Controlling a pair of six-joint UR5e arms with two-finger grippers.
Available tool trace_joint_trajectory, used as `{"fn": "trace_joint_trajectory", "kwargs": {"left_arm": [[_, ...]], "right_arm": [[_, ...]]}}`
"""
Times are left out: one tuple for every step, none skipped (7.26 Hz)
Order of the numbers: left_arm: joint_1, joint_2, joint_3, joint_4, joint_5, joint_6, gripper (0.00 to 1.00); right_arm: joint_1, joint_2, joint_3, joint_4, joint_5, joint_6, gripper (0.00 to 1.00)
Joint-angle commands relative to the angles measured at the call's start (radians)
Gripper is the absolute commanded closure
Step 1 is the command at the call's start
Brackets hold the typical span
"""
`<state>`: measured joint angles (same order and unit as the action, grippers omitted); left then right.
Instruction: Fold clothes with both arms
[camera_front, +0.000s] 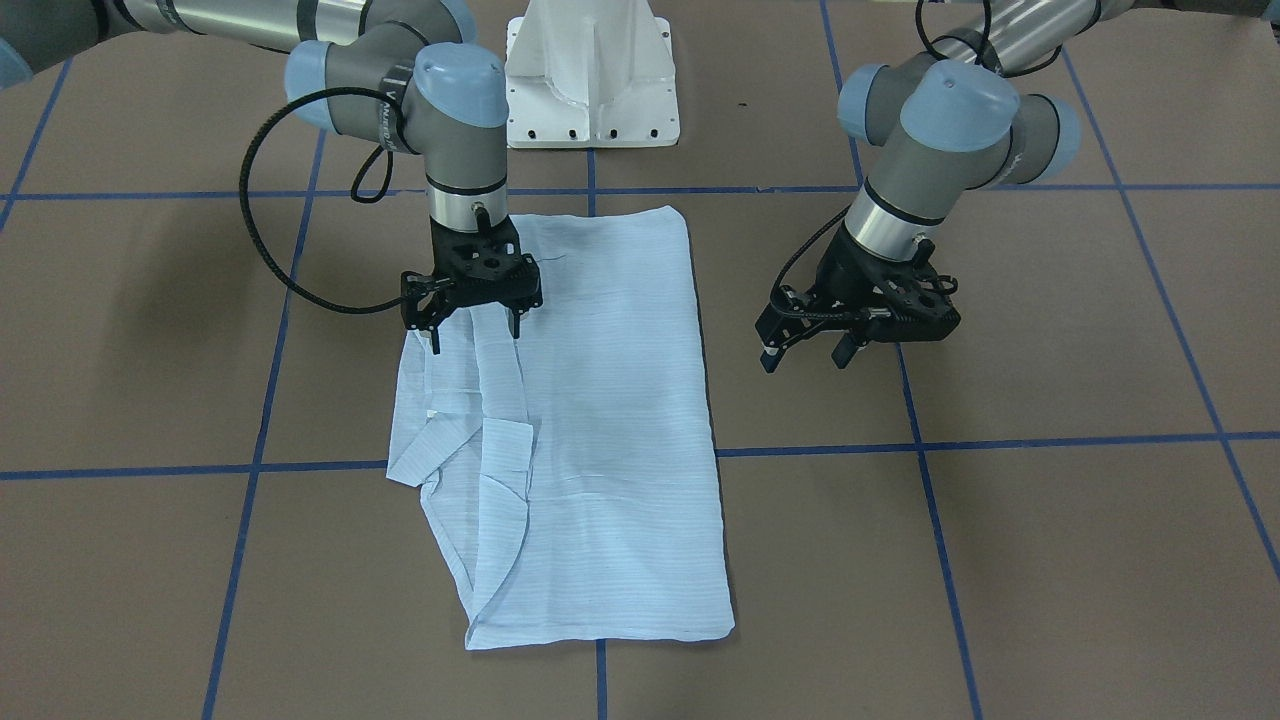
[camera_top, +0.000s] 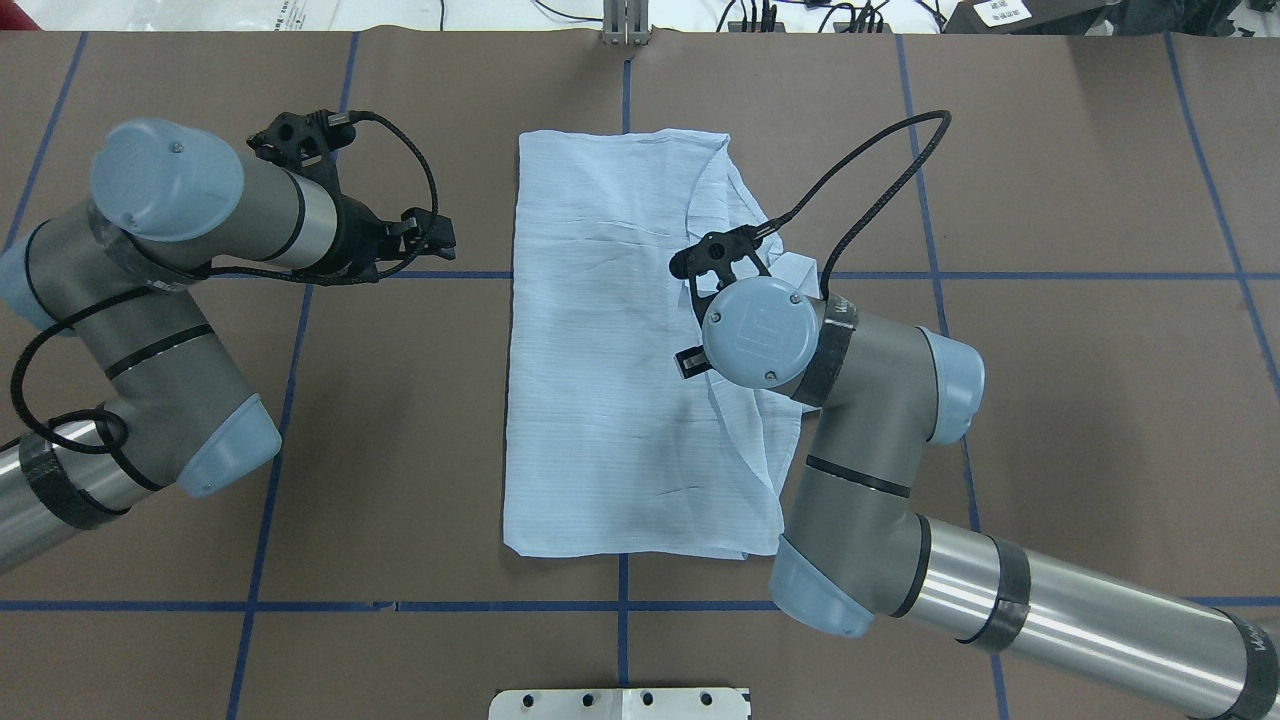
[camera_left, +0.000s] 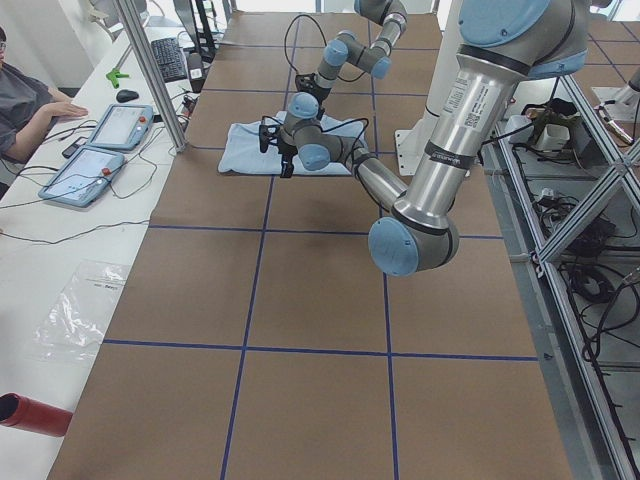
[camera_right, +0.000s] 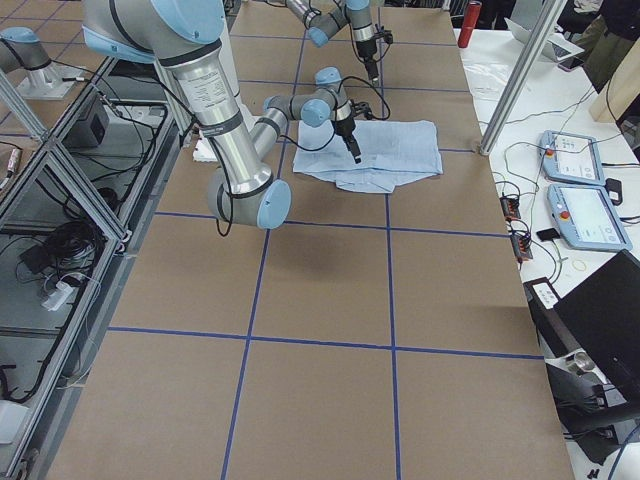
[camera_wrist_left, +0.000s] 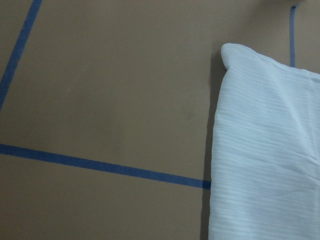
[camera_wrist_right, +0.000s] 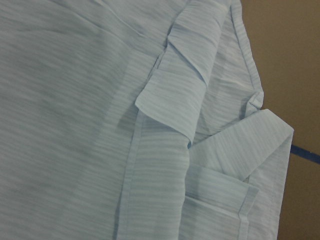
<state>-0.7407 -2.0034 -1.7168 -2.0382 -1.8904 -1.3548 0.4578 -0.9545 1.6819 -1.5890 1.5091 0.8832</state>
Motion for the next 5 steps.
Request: {"fn": "trace_joint_trajectory", "kwargs": {"left_arm": [[0.009, 0.0, 0.0, 0.0, 0.001, -0.001, 0.0], [0.009, 0.0, 0.0, 0.0, 0.001, -0.001, 0.0], [0.009, -0.003, 0.0, 0.0, 0.001, -0.003, 0.0], [0.009, -0.003, 0.002, -0.002, 0.001, -0.003, 0.0], [0.011, -0.011, 0.003, -0.002, 0.001, -0.003, 0.0]], "right_arm": [[-0.022, 0.005, -0.025, 0.001, -0.001, 0.0, 0.0], [-0.027, 0.005, -0.037, 0.003, 0.0, 0.0, 0.0], [-0.028, 0.005, -0.047, 0.001, 0.002, -0.001, 0.0], [-0.031, -0.001, -0.047, 0.001, 0.005, -0.001, 0.0], [-0.031, -0.004, -0.053, 0.0, 0.009, -0.003, 0.0]]}}
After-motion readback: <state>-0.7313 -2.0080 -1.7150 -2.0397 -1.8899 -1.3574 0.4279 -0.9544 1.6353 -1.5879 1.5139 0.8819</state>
